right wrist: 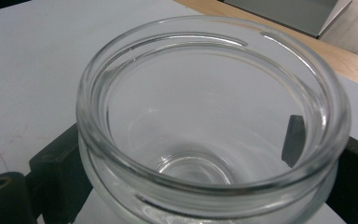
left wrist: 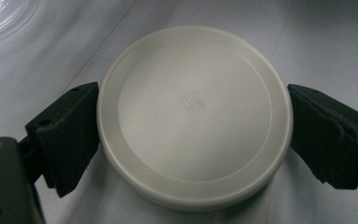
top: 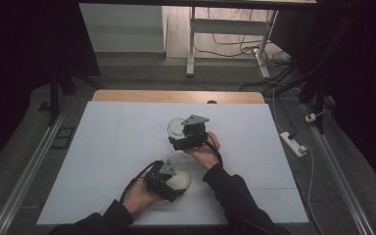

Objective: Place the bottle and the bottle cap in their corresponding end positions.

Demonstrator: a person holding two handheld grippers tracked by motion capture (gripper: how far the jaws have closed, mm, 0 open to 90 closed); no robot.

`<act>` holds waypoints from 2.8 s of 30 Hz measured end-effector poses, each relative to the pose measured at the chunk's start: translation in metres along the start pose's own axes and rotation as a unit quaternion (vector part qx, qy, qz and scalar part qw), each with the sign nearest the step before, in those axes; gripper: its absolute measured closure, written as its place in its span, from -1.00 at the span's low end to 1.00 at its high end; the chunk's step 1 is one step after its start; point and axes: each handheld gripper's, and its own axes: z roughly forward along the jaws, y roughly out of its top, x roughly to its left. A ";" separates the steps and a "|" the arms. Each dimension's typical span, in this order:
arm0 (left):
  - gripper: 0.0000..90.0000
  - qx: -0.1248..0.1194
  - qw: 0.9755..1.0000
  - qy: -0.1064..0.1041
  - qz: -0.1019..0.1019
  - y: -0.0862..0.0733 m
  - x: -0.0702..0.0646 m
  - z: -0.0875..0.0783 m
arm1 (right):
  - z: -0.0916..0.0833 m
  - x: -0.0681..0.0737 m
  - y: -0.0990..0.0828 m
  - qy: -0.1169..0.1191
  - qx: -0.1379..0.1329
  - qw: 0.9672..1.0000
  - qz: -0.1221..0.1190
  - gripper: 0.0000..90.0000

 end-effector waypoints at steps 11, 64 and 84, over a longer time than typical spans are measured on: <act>-0.82 -0.001 1.000 -0.003 0.005 -0.002 0.001 0.000 | 0.001 -0.002 -0.002 0.009 0.003 1.000 0.003 -0.88; -1.00 -0.078 0.993 -0.055 -0.064 -0.024 0.018 -0.047 | -0.045 -0.002 -0.011 0.038 0.015 0.999 0.009 -1.00; -1.00 -0.108 0.989 -0.048 -0.085 -0.035 0.021 -0.070 | -0.069 0.010 -0.016 0.079 0.003 0.996 0.029 -1.00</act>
